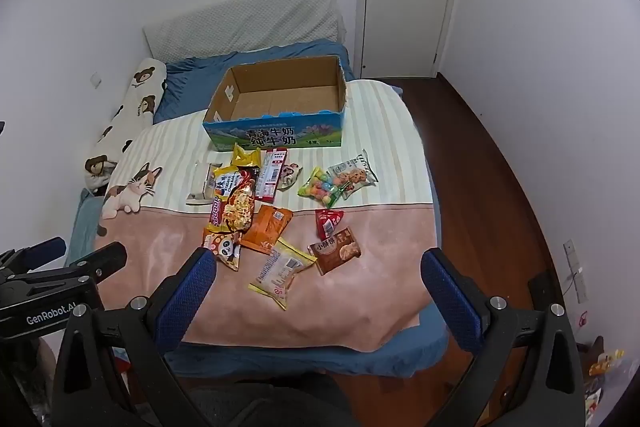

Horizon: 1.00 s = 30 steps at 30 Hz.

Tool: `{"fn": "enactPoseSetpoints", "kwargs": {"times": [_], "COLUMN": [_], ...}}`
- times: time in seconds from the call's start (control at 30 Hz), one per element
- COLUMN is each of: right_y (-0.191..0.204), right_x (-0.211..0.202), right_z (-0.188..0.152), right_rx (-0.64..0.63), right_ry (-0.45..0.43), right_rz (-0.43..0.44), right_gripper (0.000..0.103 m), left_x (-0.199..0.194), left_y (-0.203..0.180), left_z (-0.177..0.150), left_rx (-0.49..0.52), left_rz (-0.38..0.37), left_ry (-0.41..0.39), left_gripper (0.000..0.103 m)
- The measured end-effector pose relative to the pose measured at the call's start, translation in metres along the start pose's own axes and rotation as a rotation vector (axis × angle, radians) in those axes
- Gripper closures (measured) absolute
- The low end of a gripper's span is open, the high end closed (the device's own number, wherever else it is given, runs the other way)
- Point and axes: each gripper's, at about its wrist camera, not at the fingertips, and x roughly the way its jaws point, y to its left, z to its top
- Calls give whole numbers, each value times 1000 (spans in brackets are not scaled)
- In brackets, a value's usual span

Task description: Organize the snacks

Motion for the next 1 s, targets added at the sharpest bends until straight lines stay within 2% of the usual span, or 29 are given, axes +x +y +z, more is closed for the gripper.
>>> {"fn": "enactPoseSetpoints", "kwargs": {"times": [1.0], "right_y": [4], "right_x": [2], "right_z": [2], "right_rx": [-2], "right_ry": [21], "right_rz": [-5], "right_gripper": [0], "left_x": [-7], "left_y": [1], "left_z": [-1], "left_rx": [8], "left_rz": [1], "left_ry": [4], "left_gripper": [0]}}
